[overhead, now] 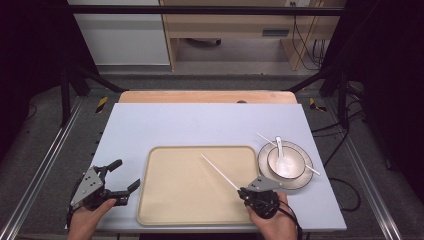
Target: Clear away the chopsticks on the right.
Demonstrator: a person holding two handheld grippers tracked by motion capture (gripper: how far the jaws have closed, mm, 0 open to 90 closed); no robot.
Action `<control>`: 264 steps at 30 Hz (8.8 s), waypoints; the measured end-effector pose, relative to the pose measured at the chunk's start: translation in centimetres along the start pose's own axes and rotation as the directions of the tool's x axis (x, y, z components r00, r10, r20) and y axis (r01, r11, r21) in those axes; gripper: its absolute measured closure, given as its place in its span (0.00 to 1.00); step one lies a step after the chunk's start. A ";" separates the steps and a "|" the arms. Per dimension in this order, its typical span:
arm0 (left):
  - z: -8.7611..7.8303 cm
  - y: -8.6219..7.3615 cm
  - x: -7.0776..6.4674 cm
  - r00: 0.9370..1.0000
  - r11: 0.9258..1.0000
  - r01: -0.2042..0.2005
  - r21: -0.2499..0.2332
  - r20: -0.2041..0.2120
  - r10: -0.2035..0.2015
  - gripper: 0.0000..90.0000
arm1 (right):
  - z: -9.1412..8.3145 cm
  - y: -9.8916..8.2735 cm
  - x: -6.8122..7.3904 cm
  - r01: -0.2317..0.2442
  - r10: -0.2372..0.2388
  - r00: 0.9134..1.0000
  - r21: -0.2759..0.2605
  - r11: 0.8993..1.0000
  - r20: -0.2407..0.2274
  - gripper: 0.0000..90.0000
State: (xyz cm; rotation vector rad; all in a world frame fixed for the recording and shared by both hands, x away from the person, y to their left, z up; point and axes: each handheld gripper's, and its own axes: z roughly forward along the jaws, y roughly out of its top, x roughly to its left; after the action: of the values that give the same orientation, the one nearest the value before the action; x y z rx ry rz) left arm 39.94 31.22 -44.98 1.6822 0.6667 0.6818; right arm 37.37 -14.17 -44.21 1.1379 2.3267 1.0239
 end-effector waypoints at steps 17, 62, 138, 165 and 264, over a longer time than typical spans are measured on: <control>0.1 0.0 -0.1 1.000 1.000 -0.003 0.002 0.007 0.003 0.10 | 0.4 -1.2 1.7 -0.056 0.056 0.998 -0.031 0.998 0.012 0.75; 0.5 -0.3 -0.2 1.000 1.000 -0.004 0.025 0.012 0.003 0.10 | -3.8 -4.1 -21.3 0.032 -0.050 0.986 0.114 0.993 0.161 0.93; 3.1 1.3 -3.4 0.993 0.980 0.018 0.199 0.109 -0.040 0.38 | 1.5 -0.5 -2.5 0.044 -0.056 0.996 -0.184 0.982 -0.062 0.16; 14.7 2.7 -8.3 0.981 0.858 -0.067 0.510 0.192 -0.037 1.00 | -0.9 -1.7 -6.0 0.004 0.002 1.000 -0.345 0.939 0.019 0.09; 27.2 4.3 -15.7 0.888 0.828 -0.300 0.474 0.456 0.060 1.00 | -2.4 -3.1 -8.6 0.017 0.040 0.991 -0.415 0.910 0.130 0.10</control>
State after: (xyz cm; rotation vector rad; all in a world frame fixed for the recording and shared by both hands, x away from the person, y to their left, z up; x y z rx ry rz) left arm 49.86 1.19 -47.28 2.3521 0.3926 0.2359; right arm 39.60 -23.29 -44.84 1.0128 1.8740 1.3218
